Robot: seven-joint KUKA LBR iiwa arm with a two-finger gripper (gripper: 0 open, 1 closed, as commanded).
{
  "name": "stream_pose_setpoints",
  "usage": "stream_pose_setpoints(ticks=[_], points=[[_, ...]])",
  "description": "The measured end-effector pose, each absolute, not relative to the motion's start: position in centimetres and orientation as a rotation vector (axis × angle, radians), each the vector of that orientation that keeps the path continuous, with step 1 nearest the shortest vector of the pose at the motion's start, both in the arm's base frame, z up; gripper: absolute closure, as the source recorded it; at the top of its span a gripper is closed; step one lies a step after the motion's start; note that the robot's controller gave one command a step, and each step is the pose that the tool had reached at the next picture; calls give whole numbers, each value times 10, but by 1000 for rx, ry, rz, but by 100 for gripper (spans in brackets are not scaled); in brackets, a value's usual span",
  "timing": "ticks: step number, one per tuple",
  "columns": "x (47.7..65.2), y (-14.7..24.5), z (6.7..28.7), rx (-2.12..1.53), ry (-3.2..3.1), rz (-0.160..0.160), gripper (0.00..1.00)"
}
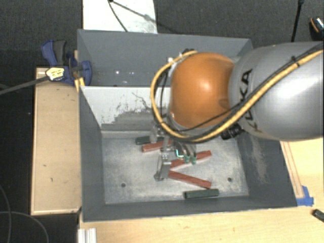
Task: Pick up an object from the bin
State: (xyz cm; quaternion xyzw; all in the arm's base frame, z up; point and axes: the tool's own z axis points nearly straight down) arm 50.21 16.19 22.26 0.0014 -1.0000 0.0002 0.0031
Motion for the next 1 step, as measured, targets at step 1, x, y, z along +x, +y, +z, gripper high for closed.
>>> stream_pose_setpoints(ticks=[1], points=[[492, 72, 190, -176, -3134, 5, 0]])
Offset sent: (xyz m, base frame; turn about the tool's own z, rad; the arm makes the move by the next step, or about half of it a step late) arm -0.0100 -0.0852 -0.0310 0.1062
